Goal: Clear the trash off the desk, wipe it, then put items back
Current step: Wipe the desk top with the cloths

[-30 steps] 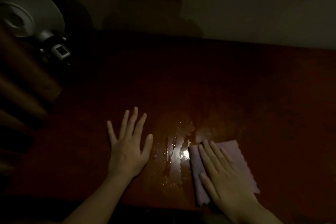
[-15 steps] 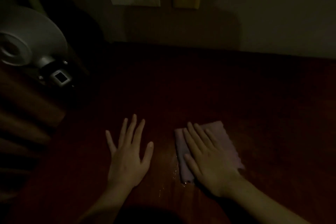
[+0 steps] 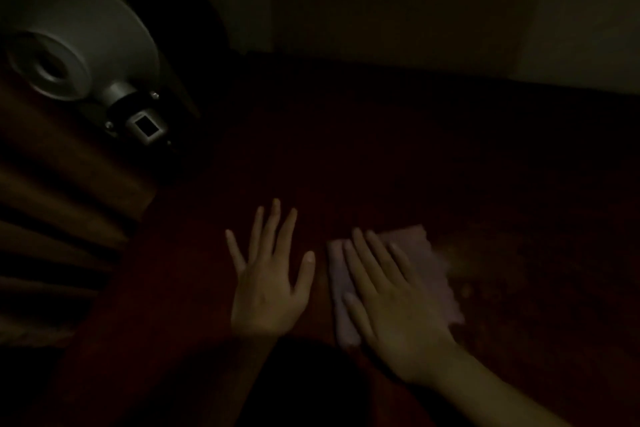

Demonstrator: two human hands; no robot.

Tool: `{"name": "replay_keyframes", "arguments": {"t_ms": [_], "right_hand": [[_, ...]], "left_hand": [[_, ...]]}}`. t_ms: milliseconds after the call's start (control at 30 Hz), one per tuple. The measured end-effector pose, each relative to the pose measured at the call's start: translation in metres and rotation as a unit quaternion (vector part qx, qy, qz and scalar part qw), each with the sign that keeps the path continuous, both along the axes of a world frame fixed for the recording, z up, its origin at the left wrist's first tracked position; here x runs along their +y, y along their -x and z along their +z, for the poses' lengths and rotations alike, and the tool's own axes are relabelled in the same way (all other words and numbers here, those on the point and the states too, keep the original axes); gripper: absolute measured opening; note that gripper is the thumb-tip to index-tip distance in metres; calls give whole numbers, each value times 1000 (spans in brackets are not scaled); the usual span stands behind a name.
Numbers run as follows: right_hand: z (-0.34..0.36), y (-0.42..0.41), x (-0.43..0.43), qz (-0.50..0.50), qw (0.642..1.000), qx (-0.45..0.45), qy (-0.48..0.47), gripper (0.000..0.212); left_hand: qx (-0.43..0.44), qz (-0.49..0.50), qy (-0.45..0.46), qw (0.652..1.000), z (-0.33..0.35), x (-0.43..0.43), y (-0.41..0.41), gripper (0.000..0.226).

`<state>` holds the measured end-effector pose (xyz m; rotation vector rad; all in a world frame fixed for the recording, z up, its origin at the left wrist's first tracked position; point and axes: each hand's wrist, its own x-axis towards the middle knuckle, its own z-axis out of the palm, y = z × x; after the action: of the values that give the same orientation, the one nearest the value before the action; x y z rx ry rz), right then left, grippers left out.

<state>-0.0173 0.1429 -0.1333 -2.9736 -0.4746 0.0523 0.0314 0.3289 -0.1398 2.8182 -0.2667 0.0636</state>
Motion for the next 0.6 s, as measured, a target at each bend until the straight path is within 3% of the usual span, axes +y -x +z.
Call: {"name": "replay_keyframes", "arguments": {"t_ms": [167, 300, 400, 500, 600], "right_hand": [[9, 12, -55, -94, 995, -16, 42, 56], [-3, -36, -17, -208, 977, -29, 28, 66], [-4, -14, 17, -169, 985, -22, 28, 63], [-4, 65, 26, -116, 993, -19, 26, 60], [-2, 129, -2, -143, 989, 22, 16, 62]], "left_hand": [[-19, -2, 6, 1000, 8, -12, -7, 67], [-29, -5, 25, 999, 5, -13, -8, 68], [-33, -17, 38, 999, 5, -10, -6, 67], [-31, -21, 29, 999, 7, 8, 17, 63], [-18, -46, 8, 999, 11, 45, 45, 63]]}}
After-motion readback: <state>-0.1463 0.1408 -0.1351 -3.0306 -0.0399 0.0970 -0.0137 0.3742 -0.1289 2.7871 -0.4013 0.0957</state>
